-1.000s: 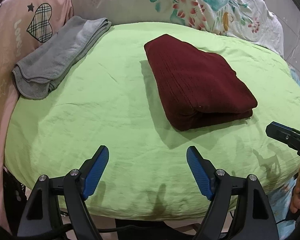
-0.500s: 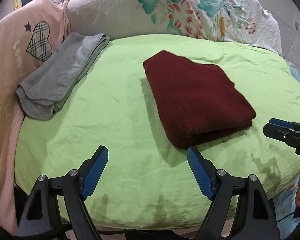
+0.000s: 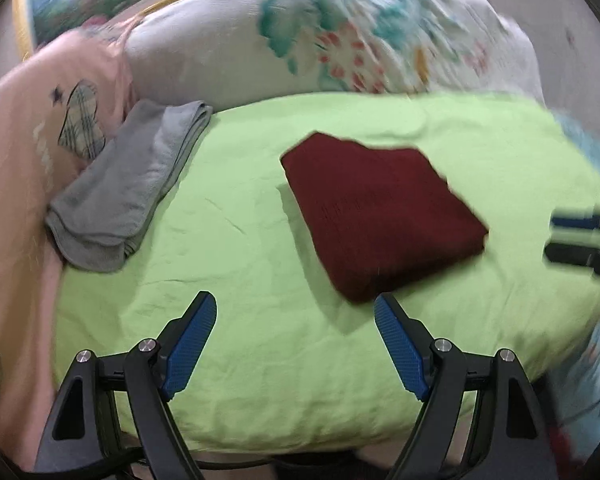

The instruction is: Fold large clothes

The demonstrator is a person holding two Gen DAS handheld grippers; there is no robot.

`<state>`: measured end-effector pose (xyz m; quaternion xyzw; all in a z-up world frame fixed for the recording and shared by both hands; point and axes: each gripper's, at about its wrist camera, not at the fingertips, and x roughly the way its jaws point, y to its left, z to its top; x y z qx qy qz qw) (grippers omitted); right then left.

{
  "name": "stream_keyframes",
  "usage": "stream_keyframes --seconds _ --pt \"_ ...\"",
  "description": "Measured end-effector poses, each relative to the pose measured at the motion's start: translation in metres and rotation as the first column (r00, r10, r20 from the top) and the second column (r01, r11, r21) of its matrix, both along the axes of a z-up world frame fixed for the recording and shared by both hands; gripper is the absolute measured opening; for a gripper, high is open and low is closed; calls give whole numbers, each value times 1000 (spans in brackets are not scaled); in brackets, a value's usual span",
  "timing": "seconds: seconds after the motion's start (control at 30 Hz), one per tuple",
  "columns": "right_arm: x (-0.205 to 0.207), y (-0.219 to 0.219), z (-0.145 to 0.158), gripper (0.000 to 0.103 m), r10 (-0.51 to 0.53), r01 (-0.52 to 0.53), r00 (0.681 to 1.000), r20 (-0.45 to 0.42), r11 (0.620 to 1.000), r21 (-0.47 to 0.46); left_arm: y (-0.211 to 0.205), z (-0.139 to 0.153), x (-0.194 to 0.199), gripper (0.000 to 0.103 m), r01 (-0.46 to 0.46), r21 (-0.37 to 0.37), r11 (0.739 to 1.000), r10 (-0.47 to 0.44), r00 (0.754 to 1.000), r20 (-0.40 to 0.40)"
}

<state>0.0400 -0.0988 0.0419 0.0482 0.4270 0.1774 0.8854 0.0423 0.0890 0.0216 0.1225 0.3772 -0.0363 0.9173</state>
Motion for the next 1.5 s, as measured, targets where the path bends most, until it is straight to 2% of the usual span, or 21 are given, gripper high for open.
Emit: stream_keyframes --seconds 0.03,0.1,0.17,0.37,0.53,0.63,0.87,1.17,1.5 --pt "-3 2 1 82 5 -5 1000 5 1000 -17 0 -1 -3 85 -13 15 1000 13 1000 7" --pt "-5 3 -1 83 9 -9 1000 6 999 -43 2 -6 -3 91 -17 -2 1000 17 1000 -19" --pt "-4 2 -7 83 1 -1 1000 -4 999 -51 5 -13 1 92 -40 -8 999 40 998 -51" --pt "3 -1 -28 83 -57 56 998 -33 998 -36 2 -28 7 92 -54 -30 998 52 996 -66" --pt "5 1 -44 83 -79 77 994 -73 997 -26 -12 -39 10 92 -17 16 1000 18 996 -87" --pt "3 6 -48 83 -69 66 994 -86 997 -38 -14 -41 9 92 -11 13 1000 12 996 -92" --pt "-4 8 -36 83 -61 58 996 -67 998 -37 -6 -30 9 92 -33 -12 999 32 996 -87" --pt "-5 12 -28 83 -46 44 998 -54 998 -33 -9 -26 3 92 -36 8 999 37 997 -69" --pt "-5 10 -28 83 -53 52 997 -54 998 -30 -9 -24 3 92 -34 -2 999 34 997 -72"
